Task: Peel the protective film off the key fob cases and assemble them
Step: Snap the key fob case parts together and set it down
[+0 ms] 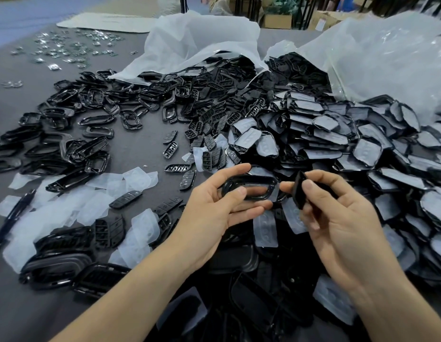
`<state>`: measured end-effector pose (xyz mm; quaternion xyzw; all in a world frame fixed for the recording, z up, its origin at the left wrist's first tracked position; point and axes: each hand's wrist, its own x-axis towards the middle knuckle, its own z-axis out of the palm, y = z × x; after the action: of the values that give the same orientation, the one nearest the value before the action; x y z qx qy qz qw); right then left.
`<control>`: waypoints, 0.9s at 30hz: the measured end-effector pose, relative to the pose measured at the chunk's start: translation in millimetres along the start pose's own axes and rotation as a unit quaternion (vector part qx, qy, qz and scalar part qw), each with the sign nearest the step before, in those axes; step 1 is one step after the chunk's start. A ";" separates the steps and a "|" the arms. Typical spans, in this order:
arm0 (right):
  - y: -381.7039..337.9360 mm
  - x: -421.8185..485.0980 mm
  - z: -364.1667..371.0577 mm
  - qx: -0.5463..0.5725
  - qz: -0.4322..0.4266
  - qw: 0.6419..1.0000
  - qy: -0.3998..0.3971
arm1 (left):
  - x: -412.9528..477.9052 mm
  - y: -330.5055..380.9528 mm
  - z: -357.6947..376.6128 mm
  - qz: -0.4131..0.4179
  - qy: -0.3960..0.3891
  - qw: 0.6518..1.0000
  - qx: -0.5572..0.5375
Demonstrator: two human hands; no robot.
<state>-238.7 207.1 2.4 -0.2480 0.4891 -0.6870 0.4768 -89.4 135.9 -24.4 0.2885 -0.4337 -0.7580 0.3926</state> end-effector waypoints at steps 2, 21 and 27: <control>0.1 1.0 0.3 0.016 0.006 1.000 -0.001 | 0.6 -0.8 0.2 0.000 0.001 1.000 0.003; -0.4 -3.0 2.3 -0.047 -0.108 0.993 -0.032 | -1.2 -4.1 3.1 0.063 0.006 0.996 0.067; 7.8 -10.9 5.0 -0.362 -0.465 0.807 -0.048 | -4.8 -5.0 7.3 0.173 0.045 0.972 0.150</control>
<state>-226.9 214.2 -1.3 -0.6327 0.5050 -0.5871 -0.0011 -94.3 144.6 -25.0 0.2987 -0.5678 -0.5911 0.4889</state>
